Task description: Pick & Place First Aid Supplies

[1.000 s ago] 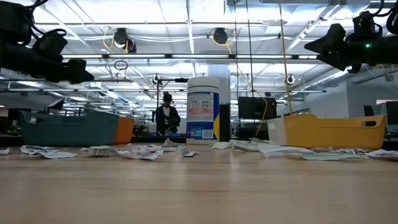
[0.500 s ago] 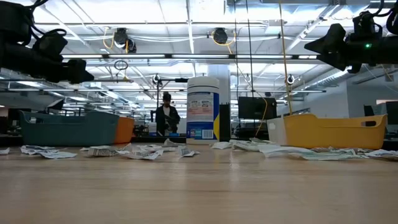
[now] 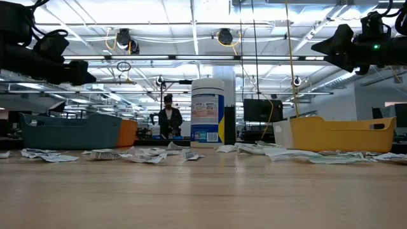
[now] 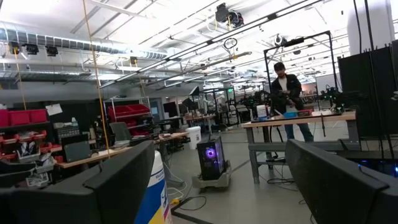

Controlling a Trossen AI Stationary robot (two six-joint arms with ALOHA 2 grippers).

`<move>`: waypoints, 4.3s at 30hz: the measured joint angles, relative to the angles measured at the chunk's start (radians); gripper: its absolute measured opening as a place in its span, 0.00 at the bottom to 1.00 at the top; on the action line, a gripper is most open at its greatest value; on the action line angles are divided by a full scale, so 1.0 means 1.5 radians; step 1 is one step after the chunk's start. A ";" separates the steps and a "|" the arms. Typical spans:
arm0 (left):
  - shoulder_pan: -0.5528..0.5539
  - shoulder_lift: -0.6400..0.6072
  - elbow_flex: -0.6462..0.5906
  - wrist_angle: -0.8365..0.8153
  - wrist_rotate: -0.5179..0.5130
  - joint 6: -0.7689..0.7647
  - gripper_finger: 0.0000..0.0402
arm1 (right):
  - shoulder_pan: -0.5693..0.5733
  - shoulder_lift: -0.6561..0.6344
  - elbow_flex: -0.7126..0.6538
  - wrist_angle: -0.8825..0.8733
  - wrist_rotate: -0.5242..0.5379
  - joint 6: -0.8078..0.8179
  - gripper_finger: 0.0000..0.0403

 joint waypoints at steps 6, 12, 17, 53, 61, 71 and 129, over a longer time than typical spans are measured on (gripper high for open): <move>0.000 0.000 0.000 0.000 0.000 0.000 0.77 | 0.000 0.000 0.000 0.000 0.000 0.000 0.89; 0.000 0.000 0.000 0.000 0.000 0.000 0.77 | 0.000 0.000 0.000 0.000 0.000 0.000 0.89; 0.000 0.000 0.000 0.000 0.000 0.000 0.77 | 0.000 0.000 0.000 0.000 0.000 0.000 0.89; 0.000 0.000 0.000 0.000 0.000 0.000 0.77 | 0.000 0.000 0.000 0.012 -0.052 0.151 0.89; 0.000 0.000 0.000 0.000 0.000 0.000 0.77 | 0.000 0.000 0.003 0.011 -0.069 0.164 0.89; 0.000 0.000 0.000 0.000 0.000 0.000 0.77 | 0.000 0.029 0.097 0.013 -0.366 0.121 0.89; 0.000 0.000 0.000 0.000 0.000 0.000 0.77 | 0.142 0.977 1.070 -1.062 -0.366 -0.079 0.89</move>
